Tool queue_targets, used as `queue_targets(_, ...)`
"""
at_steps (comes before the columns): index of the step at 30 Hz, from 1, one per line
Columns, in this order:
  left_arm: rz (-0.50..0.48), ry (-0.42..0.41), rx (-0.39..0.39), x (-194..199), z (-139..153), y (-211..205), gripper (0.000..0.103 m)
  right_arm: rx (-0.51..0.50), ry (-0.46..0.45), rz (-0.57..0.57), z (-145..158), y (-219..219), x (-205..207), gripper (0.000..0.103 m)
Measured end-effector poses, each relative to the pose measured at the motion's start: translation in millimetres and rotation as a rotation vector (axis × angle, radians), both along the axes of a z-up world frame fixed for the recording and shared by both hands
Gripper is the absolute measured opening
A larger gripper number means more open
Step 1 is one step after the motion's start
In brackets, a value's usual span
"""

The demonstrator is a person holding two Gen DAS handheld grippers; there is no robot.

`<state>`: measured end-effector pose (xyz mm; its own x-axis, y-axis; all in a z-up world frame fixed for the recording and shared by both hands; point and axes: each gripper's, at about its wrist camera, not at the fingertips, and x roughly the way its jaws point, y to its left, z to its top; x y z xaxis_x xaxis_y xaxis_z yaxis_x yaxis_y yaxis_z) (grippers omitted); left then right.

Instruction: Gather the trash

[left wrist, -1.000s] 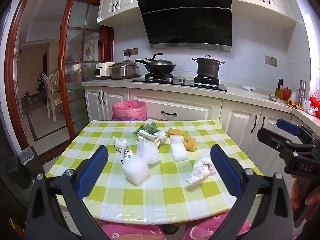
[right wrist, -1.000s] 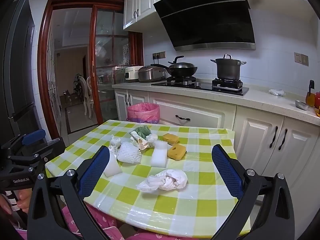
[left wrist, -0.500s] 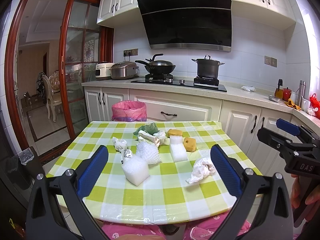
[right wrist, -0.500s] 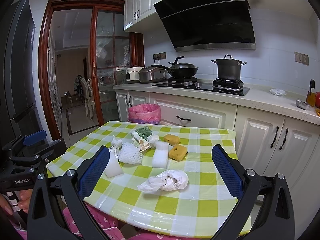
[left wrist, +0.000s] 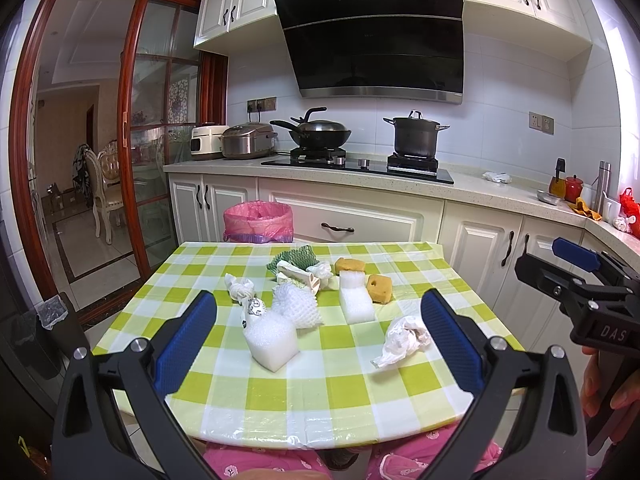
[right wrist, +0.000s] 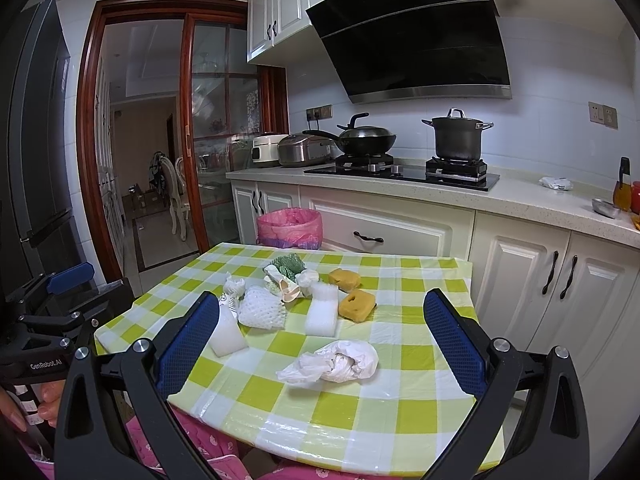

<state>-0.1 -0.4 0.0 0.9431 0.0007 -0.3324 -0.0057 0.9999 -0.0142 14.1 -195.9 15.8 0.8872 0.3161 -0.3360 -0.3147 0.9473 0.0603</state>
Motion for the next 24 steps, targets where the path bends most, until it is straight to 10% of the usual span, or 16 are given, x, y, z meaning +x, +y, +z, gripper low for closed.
queue_targets(24, 0.000, -0.002, -0.002, -0.1, 0.1, 0.2, 0.099, 0.005, 0.001, 0.000, 0.2, 4.1, -1.1, 0.096)
